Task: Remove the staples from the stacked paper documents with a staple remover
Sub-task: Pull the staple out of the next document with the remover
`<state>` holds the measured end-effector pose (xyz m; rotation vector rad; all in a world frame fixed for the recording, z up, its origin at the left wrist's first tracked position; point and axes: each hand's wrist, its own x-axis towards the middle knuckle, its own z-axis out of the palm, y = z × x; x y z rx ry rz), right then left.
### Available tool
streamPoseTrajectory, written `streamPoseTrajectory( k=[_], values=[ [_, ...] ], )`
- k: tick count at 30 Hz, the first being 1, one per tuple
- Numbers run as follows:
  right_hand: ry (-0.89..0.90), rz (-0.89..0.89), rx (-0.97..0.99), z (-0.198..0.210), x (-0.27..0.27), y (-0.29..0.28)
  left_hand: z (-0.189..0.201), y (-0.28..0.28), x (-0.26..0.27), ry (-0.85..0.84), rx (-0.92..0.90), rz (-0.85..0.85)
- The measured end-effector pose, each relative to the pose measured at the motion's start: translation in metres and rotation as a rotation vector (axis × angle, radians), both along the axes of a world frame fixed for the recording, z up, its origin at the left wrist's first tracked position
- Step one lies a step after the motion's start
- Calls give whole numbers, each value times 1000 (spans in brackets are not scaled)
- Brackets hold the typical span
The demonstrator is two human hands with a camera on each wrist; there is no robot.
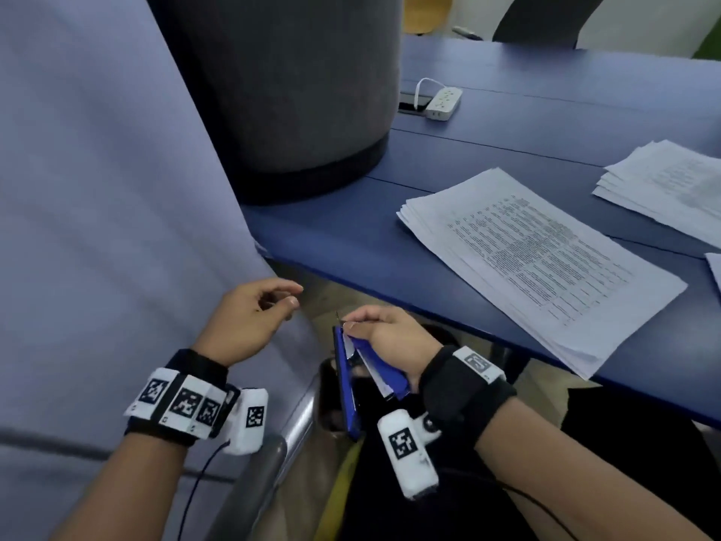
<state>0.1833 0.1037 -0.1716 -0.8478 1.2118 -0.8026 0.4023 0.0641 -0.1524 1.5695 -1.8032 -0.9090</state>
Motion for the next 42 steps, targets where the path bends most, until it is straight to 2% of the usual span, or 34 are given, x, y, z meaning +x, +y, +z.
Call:
streamPoseTrajectory(
  k=[2,7,12,16,21,25,29,32,34,36,38,40,42],
  values=[
    [-154,-33,209,-21,16,-6,-1,4,11,-21,61,-14],
    [-249,-104,552,-60,33,-29,-8,5,25,-18,93,-3],
    [-235,-144,645,-83,30,-38,-9,-1,26,-45,89,1],
    [-270,-182,682,-77,23,-38,-7,-10,12,-43,84,-2],
    [-318,-210,626,-68,15,-37,-1,-16,-17,-19,51,-58],
    [-247,-90,475,-38,2,-23,11,-21,-41,28,-8,-70],
    [6,58,126,3,-26,-4,24,-33,-74,16,-29,-80],
    [248,182,-117,30,-57,11,37,-47,-113,-28,-68,-74],
    [437,204,-287,49,-82,21,48,-56,-144,-78,-108,-66],
    [609,154,-393,71,-111,31,56,-68,-175,-178,-113,-73],
    [731,53,-434,95,-144,39,57,-84,-202,-304,20,-110],
    [762,-60,-427,114,-180,46,51,-105,-223,-433,175,-108],
    [773,-144,-385,127,-217,49,44,-121,-240,-514,243,-43]
  ],
)
